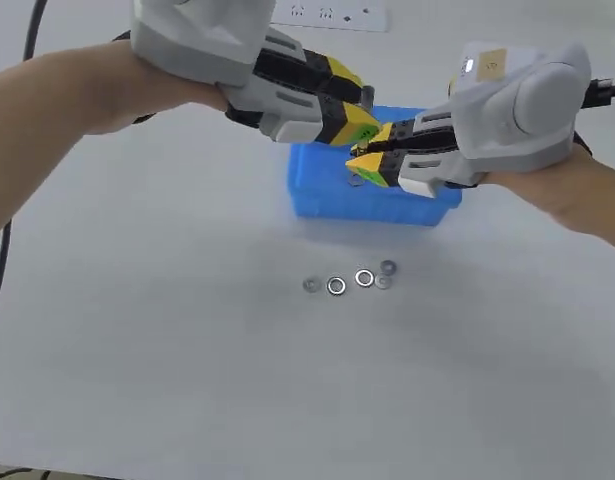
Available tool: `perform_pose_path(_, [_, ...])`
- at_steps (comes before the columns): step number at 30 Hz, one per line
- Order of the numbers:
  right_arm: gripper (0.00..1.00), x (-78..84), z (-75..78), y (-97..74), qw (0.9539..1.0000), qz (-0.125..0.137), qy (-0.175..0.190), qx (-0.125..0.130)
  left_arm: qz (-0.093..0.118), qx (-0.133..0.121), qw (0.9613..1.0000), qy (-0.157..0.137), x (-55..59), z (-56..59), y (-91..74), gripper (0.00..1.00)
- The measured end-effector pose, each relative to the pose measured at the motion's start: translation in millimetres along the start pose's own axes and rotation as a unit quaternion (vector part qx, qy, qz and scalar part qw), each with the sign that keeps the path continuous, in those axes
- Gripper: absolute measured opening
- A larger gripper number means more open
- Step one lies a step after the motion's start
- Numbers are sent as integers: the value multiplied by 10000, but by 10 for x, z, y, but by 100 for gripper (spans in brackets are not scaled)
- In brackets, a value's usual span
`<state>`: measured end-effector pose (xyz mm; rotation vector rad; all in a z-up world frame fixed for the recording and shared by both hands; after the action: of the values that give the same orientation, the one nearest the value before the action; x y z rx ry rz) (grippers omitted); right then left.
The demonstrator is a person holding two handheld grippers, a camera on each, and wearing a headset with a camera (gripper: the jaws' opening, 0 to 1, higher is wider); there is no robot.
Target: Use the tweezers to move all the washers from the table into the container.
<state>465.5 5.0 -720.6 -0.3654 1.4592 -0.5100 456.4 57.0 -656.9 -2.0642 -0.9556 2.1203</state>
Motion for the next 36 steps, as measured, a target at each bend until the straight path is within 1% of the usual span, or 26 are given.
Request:
perform_pose_path(2, [7,-10,-5,0,10000,14,-15,-14,-16,39,10000,44,7,2,4,14])
perform_pose_path(3, [7,-13,-6,-1,10000,17,-21,-21,-33,48,10000,73,13,0,2,9])
perform_pose_path(5, [7,-20,-21,1,9999,5,-100,-65,-14,52,10000,40,19,-5,-8,9])
perform_pose_path(6, [7,-22,-29,-2,9999,6,-90,-80,9,119,9999,9,18,11,-18,9])
perform_pose_path(8, [7,-28,-40,-3,9999,6,-124,-101,18,144,9999,40,12,28,-28,9])
perform_pose_path(9, [7,-30,-38,-2,9999,4,-134,-98,20,143,9998,139,7,38,-35,8])
perform_pose_path(10, [7,-35,-37,-4,9999,9,-144,-96,35,149,9998,154,4,47,-36,8])
perform_pose_path(12, [7,-57,-29,-7,9998,19,-196,-84,161,133,9995,231,-14,63,-31,7])
perform_pose_path(13, [7,-68,-27,-10,9997,3,-248,-88,256,117,9988,410,-32,71,-27,7])
perform_pose_path(14, [7,-78,-31,-14,9996,7,-269,-100,303,139,9981,513,-45,118,-49,6])
perform_pose_path(15, [7,-92,-35,-17,9995,19,-311,-110,319,119,9984,446,-53,136,-63,6])
perform_pose_path(17, [8,-105,-33,-20,9994,40,-314,-115,352,111,9981,490,-75,149,-76,6])
perform_pose_path(18, [8,-111,-29,-21,9994,50,-337,-99,359,86,9978,557,-76,131,-79,5])
perform_pose_path(19, [8,-106,-5,-16,9994,57,-337,-81,358,76,9977,562,-79,128,-79,5])
perform_pose_path(21, [8,-114,12,-15,9993,67,-355,-51,362,25,9969,700,-97,135,-85,5])
perform_pose_path(23, [8,-124,18,-16,9992,62,-400,-20,372,39,9960,811,-112,149,-94,5])
perform_pose_path(25, [8,-135,12,-17,9993,83,-358,-18,413,22,9969,669,-131,140,-104,5])
perform_pose_path(26, [9,-138,9,-17,9994,97,-331,-20,419,-40,9963,745,-141,126,-111,5])
perform_pose_path(27, [9,-142,10,-19,9995,112,-303,-1,428,-22,9969,657,-157,128,-116,5])
perform_pose_path(28, [10,-144,12,-22,9995,112,-298,21,458,-13,9968,662,-172,136,-120,5])
perform_pose_path(29, [12,-156,10,-24,9995,134,-298,38,482,-25,9965,686,-189,144,-120,5])
perform_pose_path(30, [15,-160,10,-26,9995,145,-293,41,492,-6,9966,657,-182,111,-115,5])
perform_pose_path(31, [19,-174,7,-30,9995,157,-272,52,526,54,9969,587,-194,119,-113,5])
perform_pose_path(33, [23,-193,2,-42,9994,177,-284,57,470,43,9966,675,-196,121,-114,5])
perform_pose_path(35, [26,-220,-9,-80,9992,262,-306,56,425,28,9968,671,-173,87,-126,5])
perform_pose_path(36, [28,-219,-9,-90,9993,258,-275,59,424,46,9969,656,-181,92,-141,5])
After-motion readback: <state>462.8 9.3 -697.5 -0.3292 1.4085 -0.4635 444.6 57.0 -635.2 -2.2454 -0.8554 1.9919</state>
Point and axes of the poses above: the centre of the closed fingertips' face, and the gripper's own axes: y roughly forward along the fingers, z roughly to its right, x roughly out of its underside, the point moved 5 cm from there along -y, roughly backward along the fingers, and after that the axes turned 4 degrees about y, right-handed, at the moved point
